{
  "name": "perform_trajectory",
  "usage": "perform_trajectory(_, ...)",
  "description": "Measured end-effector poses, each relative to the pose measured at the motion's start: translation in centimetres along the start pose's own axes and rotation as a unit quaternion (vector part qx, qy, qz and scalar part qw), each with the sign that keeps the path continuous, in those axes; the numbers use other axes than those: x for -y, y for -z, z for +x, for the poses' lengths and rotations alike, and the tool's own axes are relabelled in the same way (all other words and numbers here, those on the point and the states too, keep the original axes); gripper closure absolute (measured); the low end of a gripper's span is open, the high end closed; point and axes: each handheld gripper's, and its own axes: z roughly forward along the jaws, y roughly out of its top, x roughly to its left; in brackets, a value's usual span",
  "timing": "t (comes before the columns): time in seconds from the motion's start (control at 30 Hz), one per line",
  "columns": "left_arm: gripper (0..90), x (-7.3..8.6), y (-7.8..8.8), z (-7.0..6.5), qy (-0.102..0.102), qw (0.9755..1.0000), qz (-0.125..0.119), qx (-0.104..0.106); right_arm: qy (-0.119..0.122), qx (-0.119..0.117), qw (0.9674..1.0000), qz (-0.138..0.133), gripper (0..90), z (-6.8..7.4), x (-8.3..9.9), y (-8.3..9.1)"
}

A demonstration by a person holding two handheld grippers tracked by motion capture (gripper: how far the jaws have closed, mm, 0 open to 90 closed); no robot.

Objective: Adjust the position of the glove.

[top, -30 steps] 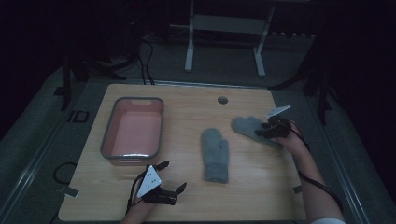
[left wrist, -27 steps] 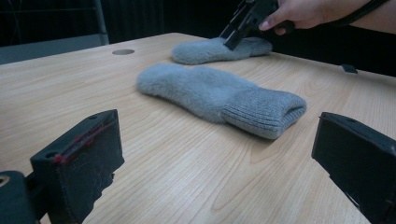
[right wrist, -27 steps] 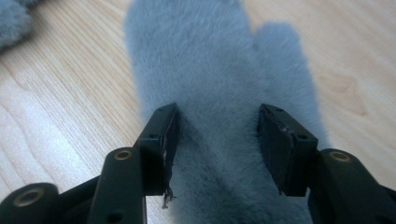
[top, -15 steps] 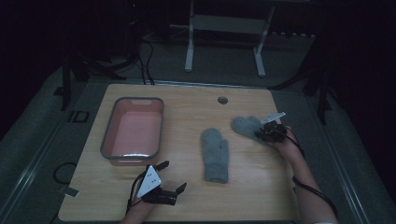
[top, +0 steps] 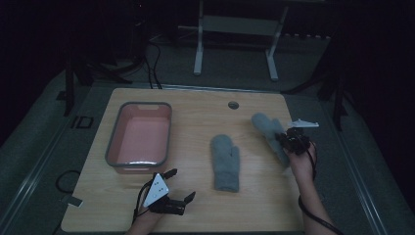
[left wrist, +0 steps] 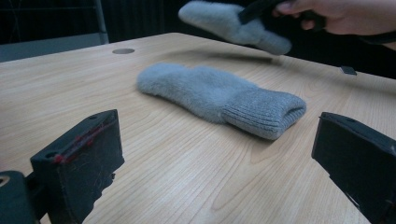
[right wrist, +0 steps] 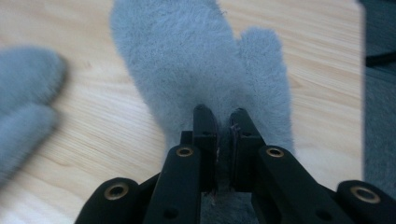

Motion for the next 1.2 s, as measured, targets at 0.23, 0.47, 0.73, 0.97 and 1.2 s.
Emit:
perform_trajectory(0.23,2.1,0.0,-0.1,-0.1,0.001,1.0,0.0,0.001,-0.036,0.047,0.9981,0.013,83.8,1.3,2.4,1.8)
perform_trajectory(0.47,2.2,0.0,-0.2,0.0,0.0,1.0,0.002,0.003,-0.034,0.032,0.9971,0.06,83.3,1.6,4.6,-0.7)
perform_trajectory(0.73,2.2,0.0,-0.2,-0.1,-0.004,1.0,0.002,0.004,-0.01,0.014,0.9984,0.053,77.0,1.4,5.1,-1.3)
perform_trajectory(0.97,2.1,0.0,-0.2,-0.1,-0.003,1.0,0.002,0.004,0.026,-0.043,0.9978,0.042,53.3,0.6,4.8,-0.3)
perform_trajectory(1.2,2.1,0.0,-0.2,-0.1,-0.003,1.0,0.002,0.004,0.1,-0.099,0.9888,0.049,48.5,-1.3,3.2,0.5)
